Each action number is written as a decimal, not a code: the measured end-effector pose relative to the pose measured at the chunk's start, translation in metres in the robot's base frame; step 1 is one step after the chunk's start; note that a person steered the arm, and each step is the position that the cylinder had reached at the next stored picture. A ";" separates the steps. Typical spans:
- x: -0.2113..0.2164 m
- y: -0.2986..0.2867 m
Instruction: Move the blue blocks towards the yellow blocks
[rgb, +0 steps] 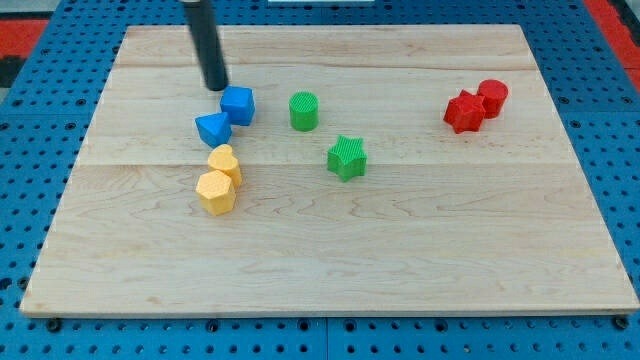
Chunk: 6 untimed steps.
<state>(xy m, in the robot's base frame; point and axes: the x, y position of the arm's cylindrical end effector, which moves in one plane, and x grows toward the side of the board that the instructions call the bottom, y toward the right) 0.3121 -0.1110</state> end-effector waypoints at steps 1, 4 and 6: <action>0.042 0.031; 0.032 -0.045; 0.096 -0.009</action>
